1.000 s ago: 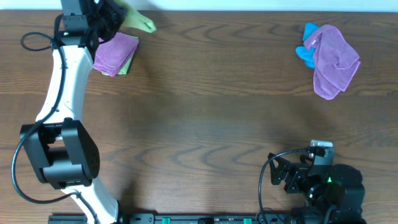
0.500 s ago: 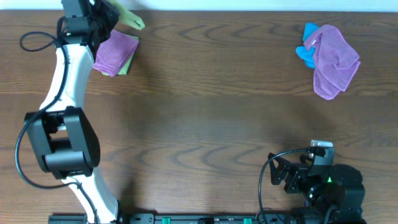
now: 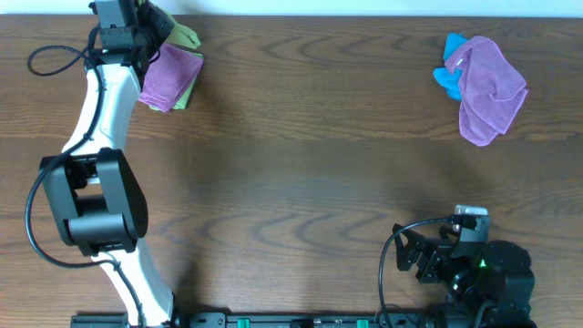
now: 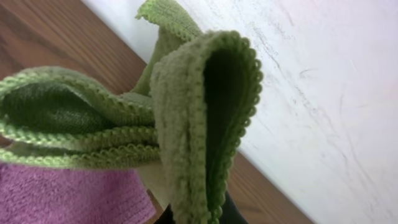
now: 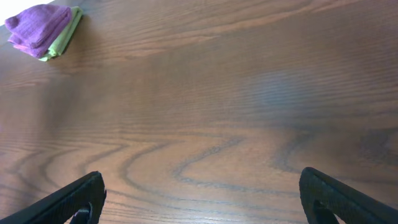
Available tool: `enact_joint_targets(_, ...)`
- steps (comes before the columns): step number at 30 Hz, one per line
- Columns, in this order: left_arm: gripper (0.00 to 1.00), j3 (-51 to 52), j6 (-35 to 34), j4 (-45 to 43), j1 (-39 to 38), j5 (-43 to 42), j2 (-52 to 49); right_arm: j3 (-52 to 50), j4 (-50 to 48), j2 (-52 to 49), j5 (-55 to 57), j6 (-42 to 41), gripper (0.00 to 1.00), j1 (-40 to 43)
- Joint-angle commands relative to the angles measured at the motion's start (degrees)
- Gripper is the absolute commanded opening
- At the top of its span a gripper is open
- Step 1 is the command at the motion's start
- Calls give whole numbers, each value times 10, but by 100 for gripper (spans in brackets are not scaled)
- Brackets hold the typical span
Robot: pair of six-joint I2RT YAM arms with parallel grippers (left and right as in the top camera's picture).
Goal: Fold the cloth
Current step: 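Lower the green cloth onto the pink cloth stack with the left gripper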
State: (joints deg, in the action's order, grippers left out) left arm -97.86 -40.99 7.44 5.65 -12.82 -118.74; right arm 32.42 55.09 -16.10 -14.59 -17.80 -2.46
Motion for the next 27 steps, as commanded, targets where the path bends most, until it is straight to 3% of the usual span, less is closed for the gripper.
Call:
enact_joint_targets(1,6,-14,12,0,4,10,-29,-2,0,4,-3,-8,99,4)
enact_joint_targets(27,5,-14,68,137,4,45,-37,-2,0,4,-3,-8,99,4)
